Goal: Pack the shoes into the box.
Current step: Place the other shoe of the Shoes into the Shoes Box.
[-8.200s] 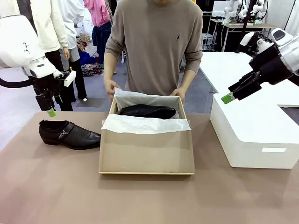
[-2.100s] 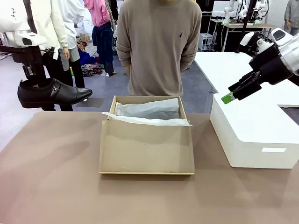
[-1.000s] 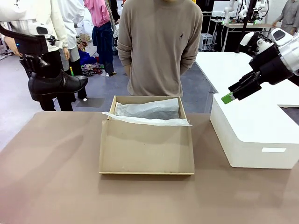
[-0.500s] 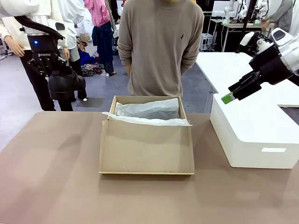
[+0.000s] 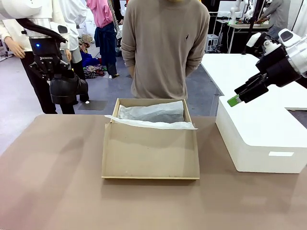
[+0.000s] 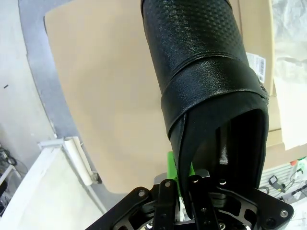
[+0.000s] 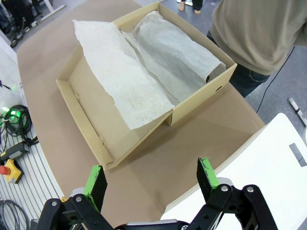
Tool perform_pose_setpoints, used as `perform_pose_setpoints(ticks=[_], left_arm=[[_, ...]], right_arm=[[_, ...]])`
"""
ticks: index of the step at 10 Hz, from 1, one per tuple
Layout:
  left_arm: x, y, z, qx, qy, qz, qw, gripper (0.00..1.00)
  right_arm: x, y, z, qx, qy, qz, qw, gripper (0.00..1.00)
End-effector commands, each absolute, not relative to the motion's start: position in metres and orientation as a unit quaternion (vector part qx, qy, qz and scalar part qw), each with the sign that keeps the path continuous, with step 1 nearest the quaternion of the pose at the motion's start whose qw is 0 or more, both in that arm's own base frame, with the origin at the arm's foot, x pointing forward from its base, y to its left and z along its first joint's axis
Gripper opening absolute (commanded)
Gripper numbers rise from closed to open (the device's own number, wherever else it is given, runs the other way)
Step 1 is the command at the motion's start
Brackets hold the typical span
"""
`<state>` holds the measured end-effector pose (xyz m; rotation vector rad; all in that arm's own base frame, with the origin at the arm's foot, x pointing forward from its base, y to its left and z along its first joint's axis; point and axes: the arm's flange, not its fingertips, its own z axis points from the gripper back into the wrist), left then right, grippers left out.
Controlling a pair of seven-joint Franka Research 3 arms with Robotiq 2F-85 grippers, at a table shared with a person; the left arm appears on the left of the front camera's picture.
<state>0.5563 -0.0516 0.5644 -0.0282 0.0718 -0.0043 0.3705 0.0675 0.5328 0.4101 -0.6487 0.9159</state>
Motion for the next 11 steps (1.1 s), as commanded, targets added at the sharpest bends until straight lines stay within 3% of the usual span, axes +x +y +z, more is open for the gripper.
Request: perform_pose_setpoints(ticks=[1,2,6,11], left_arm=[[0.554,-0.047,0.569,-0.012,0.032,-0.010,0.999,0.00],[0.556,-0.052,0.564,-0.014,0.036,-0.002,0.999,0.00],[0.538,-0.115,0.595,0.029,-0.002,0.212,0.977,0.00],[0.526,-0.194,0.616,0.009,-0.015,0.368,0.930,0.00]], right_arm=[[0.374,0.067,0.533,0.204,-0.314,0.434,0.819,1.00],[0.374,0.067,0.533,0.204,-0.314,0.434,0.819,1.00],[0.374,0.067,0.533,0.204,-0.314,0.434,0.819,1.00],[0.374,0.067,0.533,0.204,-0.314,0.434,0.819,1.00]])
